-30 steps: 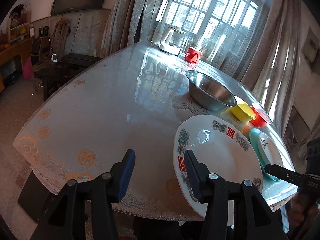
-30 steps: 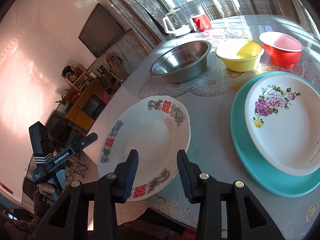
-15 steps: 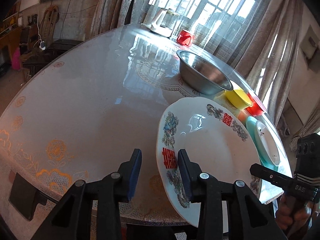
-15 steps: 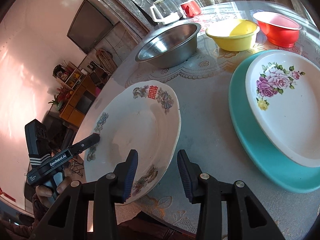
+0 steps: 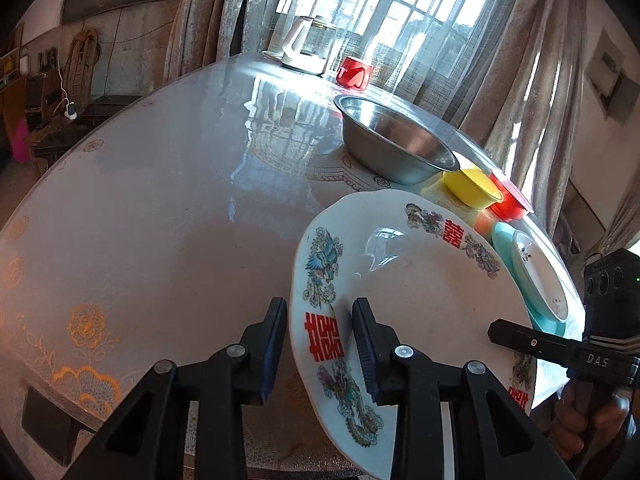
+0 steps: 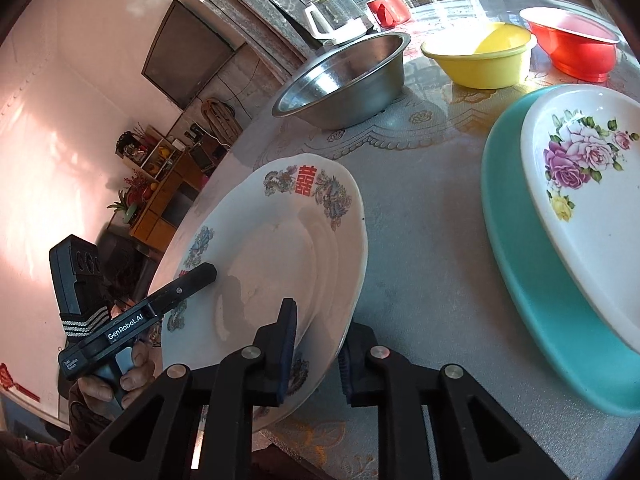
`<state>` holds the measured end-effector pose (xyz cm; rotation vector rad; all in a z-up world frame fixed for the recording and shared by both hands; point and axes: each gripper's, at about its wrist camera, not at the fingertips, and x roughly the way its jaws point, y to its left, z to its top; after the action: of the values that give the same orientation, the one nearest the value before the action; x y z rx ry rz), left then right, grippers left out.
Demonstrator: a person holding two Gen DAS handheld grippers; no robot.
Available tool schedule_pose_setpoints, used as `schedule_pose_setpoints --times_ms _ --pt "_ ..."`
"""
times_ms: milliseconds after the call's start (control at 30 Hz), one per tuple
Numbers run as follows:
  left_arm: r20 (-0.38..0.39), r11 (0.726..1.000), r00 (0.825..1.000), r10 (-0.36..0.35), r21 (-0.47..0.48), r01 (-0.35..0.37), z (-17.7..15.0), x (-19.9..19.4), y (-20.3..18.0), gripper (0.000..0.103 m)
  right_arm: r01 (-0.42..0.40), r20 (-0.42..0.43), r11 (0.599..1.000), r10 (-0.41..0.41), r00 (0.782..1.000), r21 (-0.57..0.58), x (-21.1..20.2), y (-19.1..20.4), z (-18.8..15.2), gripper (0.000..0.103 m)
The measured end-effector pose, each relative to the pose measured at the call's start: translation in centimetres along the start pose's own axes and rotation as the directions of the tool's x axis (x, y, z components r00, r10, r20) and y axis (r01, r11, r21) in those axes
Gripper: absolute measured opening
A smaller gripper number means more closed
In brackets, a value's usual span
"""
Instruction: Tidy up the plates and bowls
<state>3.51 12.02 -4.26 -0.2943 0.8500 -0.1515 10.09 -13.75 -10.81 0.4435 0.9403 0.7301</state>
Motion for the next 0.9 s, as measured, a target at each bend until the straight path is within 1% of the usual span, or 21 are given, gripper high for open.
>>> schedule_pose_setpoints --times_ms 33,67,100,200,267,367,600,767,900 --pt "0.0 1.0 1.0 -0.001 0.004 0.001 0.0 0.0 -0.2 0.027 -0.014 0.002 1.0 0.014 1.0 0.01 0.0 -0.2 0.0 0.019" --pt "0.002 1.0 1.0 0.013 0.016 -0.013 0.0 0.0 -0.4 0.027 -0.019 0.003 1.0 0.019 1.0 0.014 0.0 -0.3 0.0 0.019" --pt "0.004 0.999 1.0 0.025 0.029 -0.025 0.0 0.0 -0.6 0.028 -0.007 0.003 1.0 0.007 1.0 0.011 0.0 -0.1 0.0 0.017" --pt "0.004 1.0 1.0 0.025 0.018 -0.025 -0.1 0.0 -0.6 0.028 0.034 0.005 0.999 -0.034 0.999 -0.038 0.1 1.0 -0.1 0.017" --pt "-0.002 0.999 0.999 0.046 0.026 -0.046 -0.1 -0.1 -0.9 0.029 0.063 0.01 0.996 -0.063 0.998 -0.058 0.2 1.4 -0.1 0.016" --pt "0.001 0.996 0.997 0.074 0.057 -0.074 -0.3 -0.2 -1.5 0.03 0.071 0.009 0.996 -0.07 0.997 -0.06 0.1 1.3 0.0 0.017" --pt "-0.002 0.995 0.996 0.089 0.054 -0.088 -0.6 -0.5 -1.8 0.03 0.075 0.001 0.995 -0.075 0.997 -0.062 0.2 1.2 0.2 0.017" --pt "0.005 0.993 0.995 0.096 0.067 -0.096 -0.6 -1.1 -2.1 0.03 0.077 0.014 0.993 -0.076 0.997 -0.088 -0.2 1.6 0.4 0.018" --pt "0.007 0.993 0.996 0.086 0.076 -0.086 -0.6 -1.3 -2.4 0.03 0.08 0.02 0.992 -0.078 0.997 -0.099 -0.4 1.6 0.4 0.018"
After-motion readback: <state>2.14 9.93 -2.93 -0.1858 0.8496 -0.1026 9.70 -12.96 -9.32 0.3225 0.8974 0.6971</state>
